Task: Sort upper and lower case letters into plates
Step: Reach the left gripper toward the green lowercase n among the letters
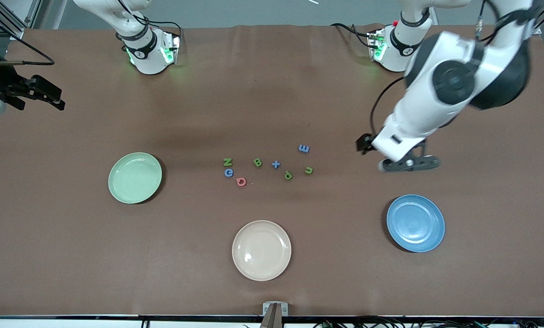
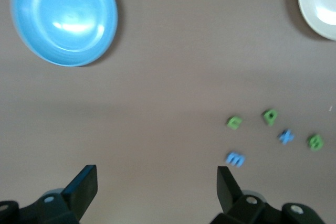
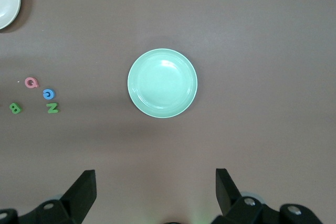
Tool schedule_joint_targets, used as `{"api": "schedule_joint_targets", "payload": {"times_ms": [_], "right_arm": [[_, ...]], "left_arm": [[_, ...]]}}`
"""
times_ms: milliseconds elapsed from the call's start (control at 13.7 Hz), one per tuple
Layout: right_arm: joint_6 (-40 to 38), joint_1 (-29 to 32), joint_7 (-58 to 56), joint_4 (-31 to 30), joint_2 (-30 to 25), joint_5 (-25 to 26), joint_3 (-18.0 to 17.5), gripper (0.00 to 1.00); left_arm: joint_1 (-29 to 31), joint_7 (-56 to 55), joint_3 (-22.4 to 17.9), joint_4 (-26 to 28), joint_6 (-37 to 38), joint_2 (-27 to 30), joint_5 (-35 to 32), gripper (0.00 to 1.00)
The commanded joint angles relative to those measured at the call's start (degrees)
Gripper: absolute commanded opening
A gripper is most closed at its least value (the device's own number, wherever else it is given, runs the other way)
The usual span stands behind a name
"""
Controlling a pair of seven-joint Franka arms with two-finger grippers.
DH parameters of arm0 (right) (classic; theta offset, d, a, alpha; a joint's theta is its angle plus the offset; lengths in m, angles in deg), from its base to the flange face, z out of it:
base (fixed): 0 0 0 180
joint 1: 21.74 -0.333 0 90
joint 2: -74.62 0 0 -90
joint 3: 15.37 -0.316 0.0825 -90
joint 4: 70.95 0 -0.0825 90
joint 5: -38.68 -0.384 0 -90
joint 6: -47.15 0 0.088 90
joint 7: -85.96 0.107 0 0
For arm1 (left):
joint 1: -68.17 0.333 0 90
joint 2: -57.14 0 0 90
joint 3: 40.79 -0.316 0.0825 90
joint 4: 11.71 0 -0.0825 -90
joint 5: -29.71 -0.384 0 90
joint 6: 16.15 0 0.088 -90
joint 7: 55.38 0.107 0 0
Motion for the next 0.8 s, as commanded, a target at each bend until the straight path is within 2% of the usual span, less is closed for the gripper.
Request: {"api": "schedule_joint_targets", "payload": {"times_ms": [0, 219, 437, 728], "right_arm": [[-0.7, 0.7, -0.3, -0.5, -1.2, 0.6, -0.5, 1.0], [-0.7, 0.8, 0.1, 1.4, 0.0, 0.6, -0.5, 1.0], [-0.1, 0.9, -0.1, 1.5, 1.4, 0.7, -0.5, 1.0], [0.9, 2.4, -0.5, 3.8, 10.1, 0.3, -0.4, 1.0]], "left_arm": [[-2.8, -9.6, 0.0, 3.9, -9.0, -2.9, -1.8, 1.0], [-6.5, -22.3, 0.0, 7.7, -16.9, -6.9, -5.4, 1.0], [-9.6, -36.9, 0.0, 8.1, -22.2, -12.5, -9.4, 0.97], [-10.9, -49.2, 0.0, 7.9, -26.8, -17.1, -9.5, 0.9]]}}
